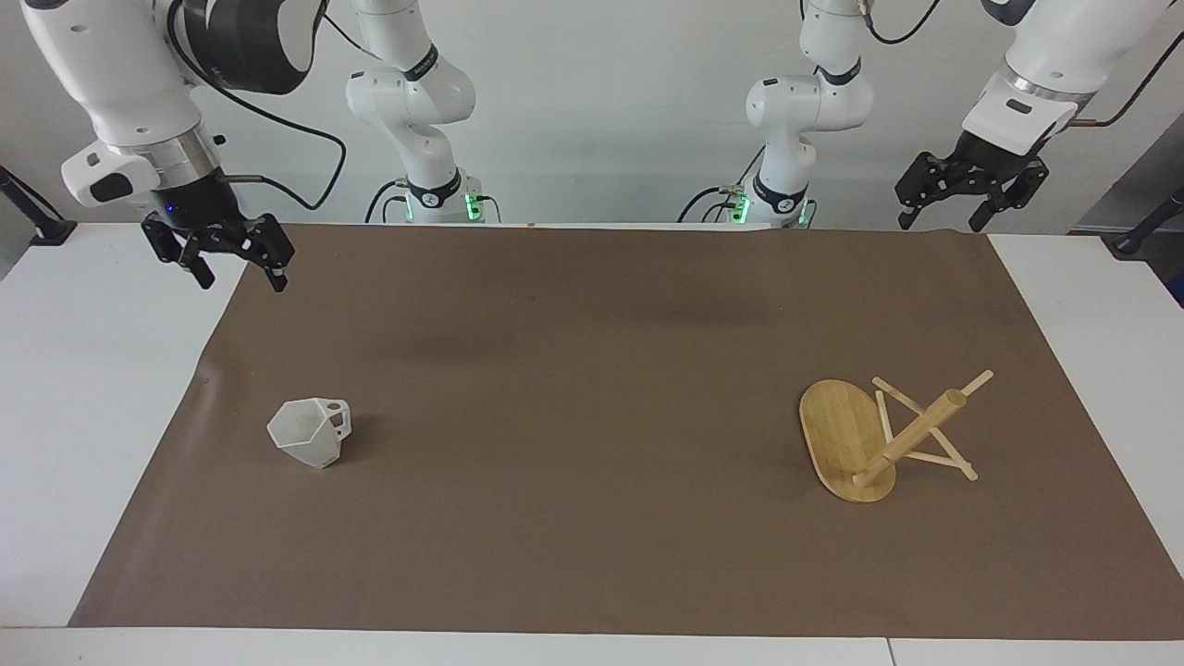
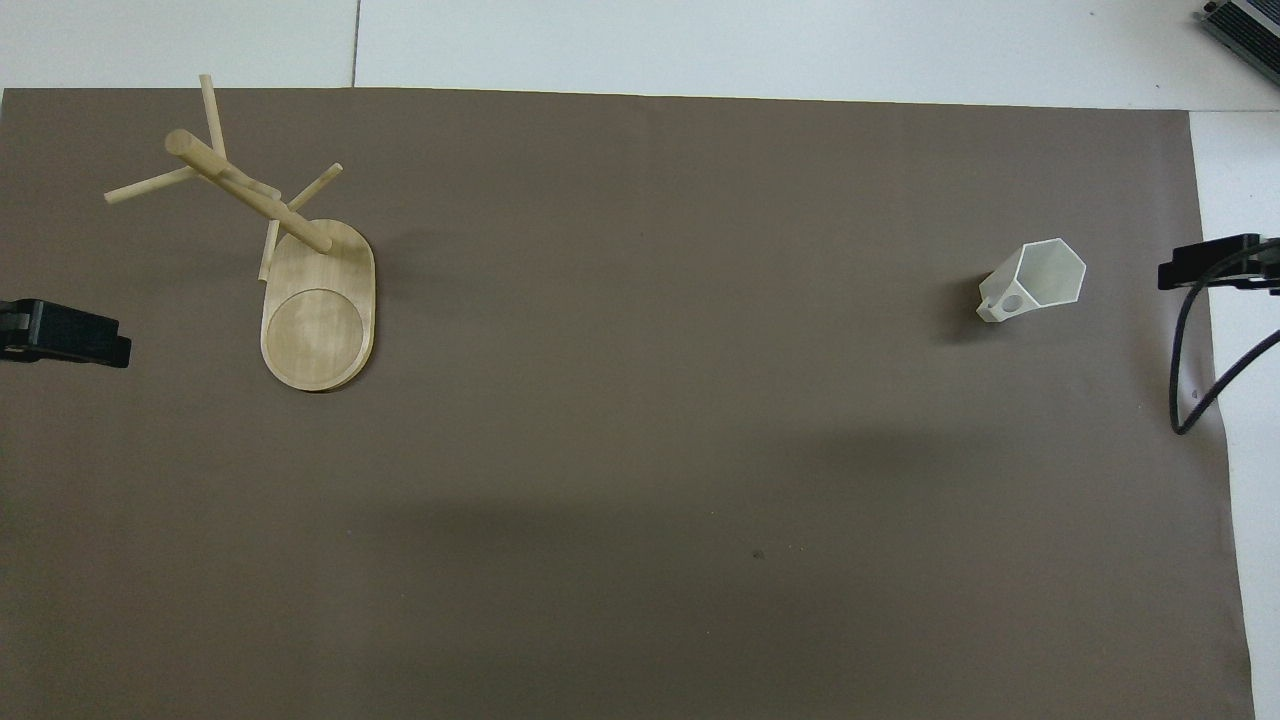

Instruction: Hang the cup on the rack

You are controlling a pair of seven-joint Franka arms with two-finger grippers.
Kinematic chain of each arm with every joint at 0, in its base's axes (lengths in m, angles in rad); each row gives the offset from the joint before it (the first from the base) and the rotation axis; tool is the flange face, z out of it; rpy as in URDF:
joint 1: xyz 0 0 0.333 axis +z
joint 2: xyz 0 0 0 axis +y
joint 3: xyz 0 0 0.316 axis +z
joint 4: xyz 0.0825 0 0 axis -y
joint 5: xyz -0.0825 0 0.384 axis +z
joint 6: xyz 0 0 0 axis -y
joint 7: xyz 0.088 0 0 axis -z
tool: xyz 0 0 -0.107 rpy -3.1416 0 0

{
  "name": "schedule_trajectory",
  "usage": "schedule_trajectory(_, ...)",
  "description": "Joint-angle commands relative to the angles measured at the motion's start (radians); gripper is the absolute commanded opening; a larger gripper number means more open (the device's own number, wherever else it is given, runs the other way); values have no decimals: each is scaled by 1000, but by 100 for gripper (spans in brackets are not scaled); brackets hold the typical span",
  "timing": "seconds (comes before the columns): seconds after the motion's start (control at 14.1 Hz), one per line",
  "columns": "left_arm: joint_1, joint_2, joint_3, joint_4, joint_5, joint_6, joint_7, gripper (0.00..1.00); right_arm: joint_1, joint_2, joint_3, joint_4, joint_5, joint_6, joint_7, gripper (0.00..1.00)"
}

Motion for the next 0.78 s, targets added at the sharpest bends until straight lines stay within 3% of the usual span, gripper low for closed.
schedule_trajectory(0.0, -3, -13, 2, -21, -6, 17, 11, 100, -11, 45, 4, -58, 8, 118, -65, 100)
schedule_trajectory(0.35, -3, -13, 2, -21, -6, 17, 11, 100, -56, 203, 3, -58, 43, 318, -231, 100)
schedule_trajectory(0.71, -1, -15, 2, -21, -6, 12, 13, 100, -76, 251, 3, -113, 71, 433, -309, 100)
